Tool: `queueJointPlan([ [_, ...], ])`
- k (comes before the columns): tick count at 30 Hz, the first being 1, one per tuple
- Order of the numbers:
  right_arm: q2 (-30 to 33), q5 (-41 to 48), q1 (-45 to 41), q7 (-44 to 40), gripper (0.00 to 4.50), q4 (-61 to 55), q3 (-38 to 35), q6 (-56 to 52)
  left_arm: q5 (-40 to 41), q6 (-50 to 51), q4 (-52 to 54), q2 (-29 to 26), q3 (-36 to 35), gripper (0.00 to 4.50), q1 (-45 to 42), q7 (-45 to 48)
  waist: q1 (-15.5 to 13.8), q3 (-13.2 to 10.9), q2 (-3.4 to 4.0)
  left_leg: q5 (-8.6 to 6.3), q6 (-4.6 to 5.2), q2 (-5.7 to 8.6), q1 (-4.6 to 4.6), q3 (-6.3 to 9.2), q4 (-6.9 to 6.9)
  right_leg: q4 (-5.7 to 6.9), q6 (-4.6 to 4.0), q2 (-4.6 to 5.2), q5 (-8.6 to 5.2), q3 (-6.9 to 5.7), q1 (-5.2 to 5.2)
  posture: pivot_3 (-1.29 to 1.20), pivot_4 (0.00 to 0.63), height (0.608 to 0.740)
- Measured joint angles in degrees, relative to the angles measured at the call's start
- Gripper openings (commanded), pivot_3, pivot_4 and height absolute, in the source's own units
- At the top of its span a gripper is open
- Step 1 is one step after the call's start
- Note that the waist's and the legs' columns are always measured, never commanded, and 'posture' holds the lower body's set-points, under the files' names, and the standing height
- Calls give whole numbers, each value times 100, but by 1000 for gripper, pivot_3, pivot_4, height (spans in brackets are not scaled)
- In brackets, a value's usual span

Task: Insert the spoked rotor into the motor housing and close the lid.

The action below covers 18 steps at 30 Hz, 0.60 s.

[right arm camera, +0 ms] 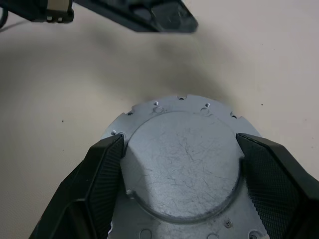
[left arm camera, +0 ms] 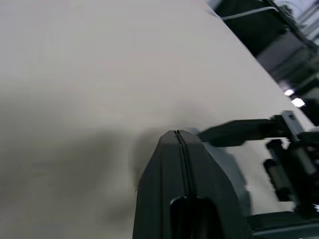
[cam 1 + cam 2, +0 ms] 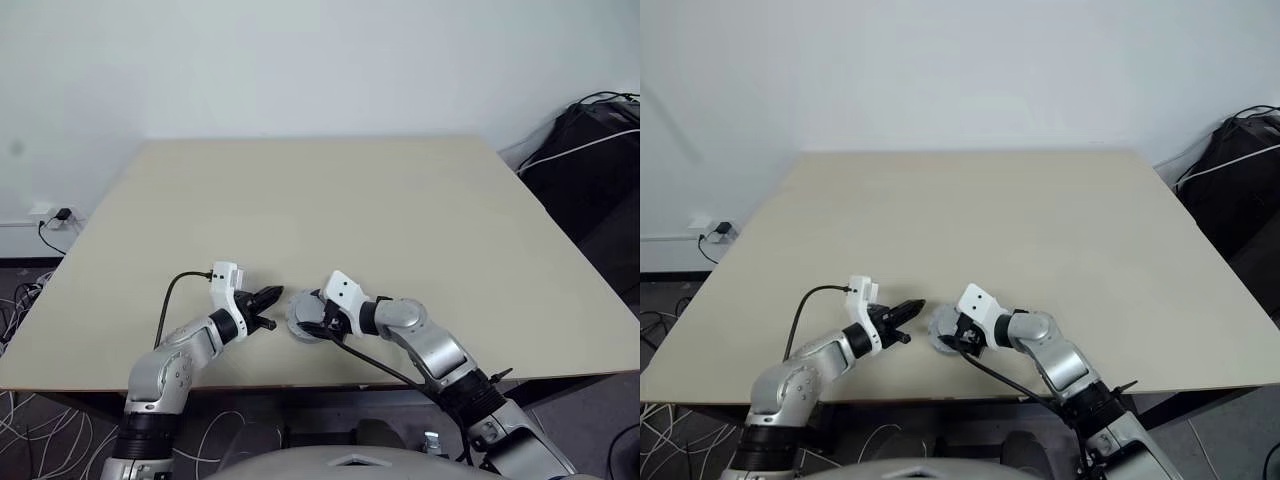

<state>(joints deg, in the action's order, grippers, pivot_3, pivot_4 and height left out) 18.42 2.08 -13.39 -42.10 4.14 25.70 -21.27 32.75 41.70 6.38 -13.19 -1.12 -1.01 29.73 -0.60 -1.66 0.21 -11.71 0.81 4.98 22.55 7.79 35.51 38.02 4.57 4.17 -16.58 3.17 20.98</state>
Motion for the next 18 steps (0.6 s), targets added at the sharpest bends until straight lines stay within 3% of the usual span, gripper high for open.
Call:
queueJointPlan([
  [18,5,-3,24,30,3295,-38,-16,-53,-304,934,-172,-127,495,0,-271,-163,-9,7,-3,1,-2,0,-2,1,-2,-1,-2,5,-1,4,-2,0,0,740],
])
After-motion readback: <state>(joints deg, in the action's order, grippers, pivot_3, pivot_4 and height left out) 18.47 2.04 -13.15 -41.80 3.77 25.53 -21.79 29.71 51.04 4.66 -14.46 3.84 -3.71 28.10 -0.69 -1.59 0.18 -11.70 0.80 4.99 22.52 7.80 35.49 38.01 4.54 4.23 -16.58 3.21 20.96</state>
